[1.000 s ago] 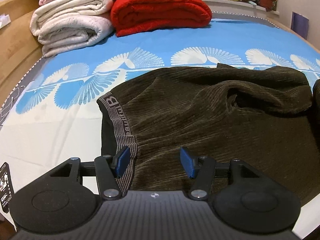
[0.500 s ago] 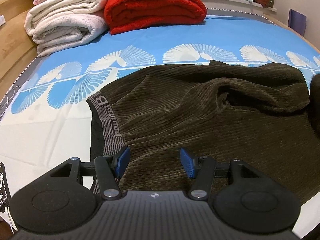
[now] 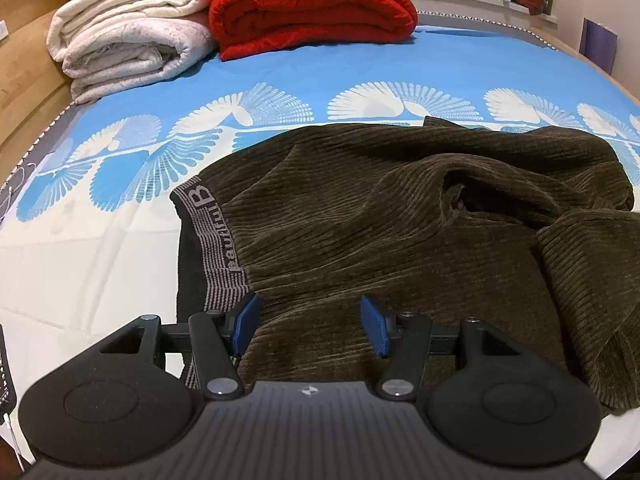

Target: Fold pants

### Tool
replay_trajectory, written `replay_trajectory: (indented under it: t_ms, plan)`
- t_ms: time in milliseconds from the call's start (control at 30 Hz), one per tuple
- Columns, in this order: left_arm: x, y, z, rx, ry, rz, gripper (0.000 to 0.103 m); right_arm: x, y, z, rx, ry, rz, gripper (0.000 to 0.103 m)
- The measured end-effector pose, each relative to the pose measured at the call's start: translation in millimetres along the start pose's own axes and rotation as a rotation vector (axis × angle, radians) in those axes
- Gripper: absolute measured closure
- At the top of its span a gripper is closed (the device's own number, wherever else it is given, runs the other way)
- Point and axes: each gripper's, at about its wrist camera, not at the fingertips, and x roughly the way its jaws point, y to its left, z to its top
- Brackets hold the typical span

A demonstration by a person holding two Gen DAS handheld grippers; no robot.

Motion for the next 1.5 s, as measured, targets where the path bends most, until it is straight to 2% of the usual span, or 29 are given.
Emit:
replay_trajectory:
  t_ms: [100,200,300,400,533,633,667,700,767,800,867,933,1067,1133,1167,1200,1300,1367,1500]
  plan:
    - [0.9,-2.6,1.3,0.009,-0.001,-0.004,0.042,-3.5,-44.8,-5.7,0.145,0.062,-0.085,0.049]
    - [1.6,-3.9,1.5,0.017,0.004,-0.004,0.042,15.6,-61.8,-19.4,0.241,0.227,-0.078,0.049]
    - [2.0,-3.4,1.6,0.008,0.012,-0.009,0.042,40.2,-51.4,-28.6,0.174,0.35,-0.117,0.049]
    - [1.2,-2.3,0.9,-0.002,0.016,-0.015,0.042,56.7,-39.2,-32.7,0.1,0.381,-0.146,0.048]
    - [-0.2,1.9,-1.6,-0.005,0.02,-0.016,0.042,79.5,-31.4,-30.3,-0.003,0.365,-0.226,0.048]
    - [0.3,10.1,-2.5,-0.016,0.022,-0.01,0.042,84.9,-20.8,-23.5,-0.097,0.319,-0.253,0.049]
    - [0.7,14.1,-2.7,-0.024,0.024,-0.008,0.042,81.3,-15.4,-21.7,-0.127,0.288,-0.257,0.059]
    - [1.2,17.6,-2.6,-0.033,0.025,-0.006,0.042,79.3,-9.1,-18.2,-0.165,0.247,-0.255,0.08]
    - [1.8,25.4,-2.5,-0.053,0.026,-0.001,0.042,67.8,8.3,-9.6,-0.226,0.138,-0.222,0.091]
    - [2.2,28.9,-2.7,-0.064,0.028,0.001,0.042,59.3,20.5,-5.3,-0.26,0.061,-0.194,0.092]
    - [2.6,34.9,-3.2,-0.085,0.036,0.0,0.042,47.8,44.3,0.9,-0.294,-0.065,-0.086,0.092]
    - [2.8,38.5,-4.1,-0.099,0.044,-0.006,0.042,46.6,63.6,3.2,-0.329,-0.108,-0.027,0.092]
    - [2.6,39.5,-6.3,-0.098,0.055,-0.004,0.042,64.6,95.2,3.2,-0.339,-0.058,0.053,0.088]
    - [3.2,40.0,-6.4,-0.103,0.058,-0.003,0.042,64.9,92.9,11.2,-0.269,-0.077,0.065,0.078]
    - [2.6,41.2,-6.7,-0.105,0.058,-0.004,0.042,63.3,85.9,15.8,-0.211,-0.092,0.046,0.066]
    - [2.2,41.8,-7.0,-0.107,0.056,-0.004,0.042,62.7,75.6,20.2,-0.148,-0.099,0.016,0.062]
    - [0.8,45.1,-8.0,-0.118,0.053,-0.008,0.042,67.5,44.0,28.1,0.006,-0.097,-0.093,0.062]
    - [0.6,46.3,-7.8,-0.121,0.054,-0.009,0.042,82.6,32.3,22.1,0.037,-0.021,-0.164,0.06]
    - [1.1,46.3,-7.4,-0.123,0.06,-0.01,0.042,118.9,25.7,6.2,0.058,0.221,-0.102,0.06]
